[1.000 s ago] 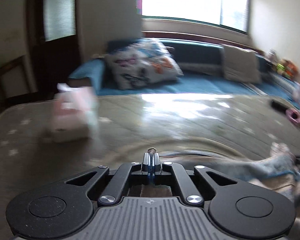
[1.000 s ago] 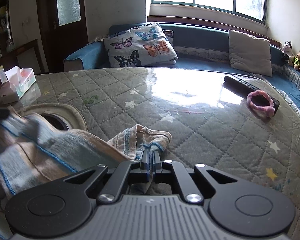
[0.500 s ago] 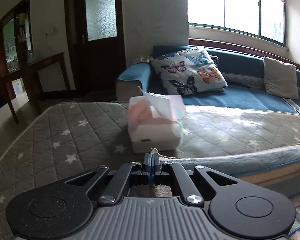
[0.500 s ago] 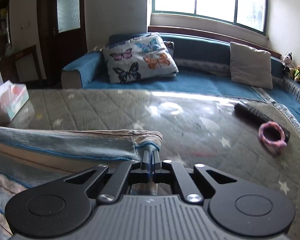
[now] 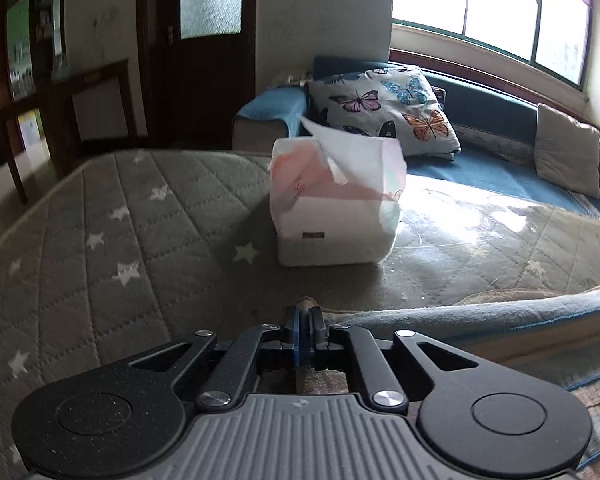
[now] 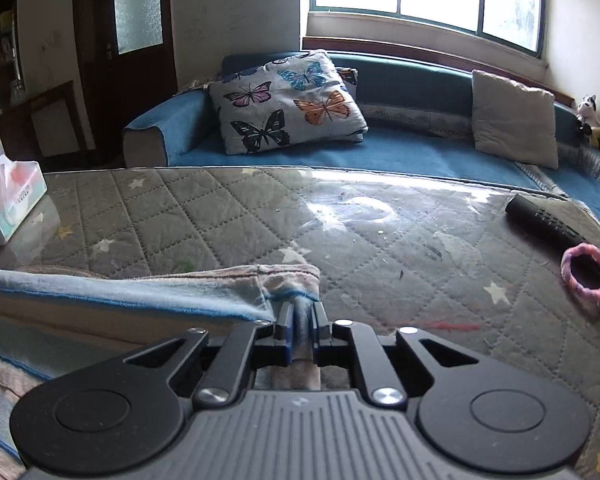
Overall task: Fold clothes
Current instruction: 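Lift the shirt with both grippers and shake it out flat, then lay the shirt flat on the table and open both grippers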
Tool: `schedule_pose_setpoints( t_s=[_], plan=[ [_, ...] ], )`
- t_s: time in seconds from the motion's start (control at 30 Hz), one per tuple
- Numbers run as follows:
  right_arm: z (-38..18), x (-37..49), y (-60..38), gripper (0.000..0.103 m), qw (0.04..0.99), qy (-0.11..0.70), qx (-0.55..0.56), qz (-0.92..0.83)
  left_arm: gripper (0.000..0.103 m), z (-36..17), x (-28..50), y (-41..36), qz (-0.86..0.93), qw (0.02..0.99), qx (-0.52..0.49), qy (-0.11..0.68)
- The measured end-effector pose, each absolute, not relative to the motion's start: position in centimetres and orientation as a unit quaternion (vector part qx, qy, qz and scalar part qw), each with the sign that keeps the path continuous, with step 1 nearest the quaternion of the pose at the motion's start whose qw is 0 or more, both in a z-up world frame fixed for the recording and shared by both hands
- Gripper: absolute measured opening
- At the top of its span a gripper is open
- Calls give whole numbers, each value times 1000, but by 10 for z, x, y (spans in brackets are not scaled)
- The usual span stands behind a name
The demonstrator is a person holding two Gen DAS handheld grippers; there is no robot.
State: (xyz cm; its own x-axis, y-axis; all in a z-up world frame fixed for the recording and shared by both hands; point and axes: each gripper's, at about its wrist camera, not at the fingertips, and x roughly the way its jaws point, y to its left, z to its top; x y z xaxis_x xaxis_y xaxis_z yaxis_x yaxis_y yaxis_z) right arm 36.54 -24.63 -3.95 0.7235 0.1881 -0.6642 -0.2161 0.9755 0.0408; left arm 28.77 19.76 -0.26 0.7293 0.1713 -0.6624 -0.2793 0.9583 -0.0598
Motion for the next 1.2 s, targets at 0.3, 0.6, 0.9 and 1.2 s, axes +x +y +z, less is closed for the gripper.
schedule_pose_setpoints(
  t_s=[0.3,0.6,0.9,1.2],
  plan=[
    [-40,389,-254,17,921,364,18,137,16,-8,295,202,95,923,-115,356],
    [-9,375,-246,2,942,301,18,148,3,22,272,201,83,956,-104,261],
    [-19,387,-244,12,941,319,13,113,30,4,287,201,121,938,-73,315],
    [-25,371,-218,22,926,341,-53,153,35,15,281,174,81,940,-53,328]
  ],
)
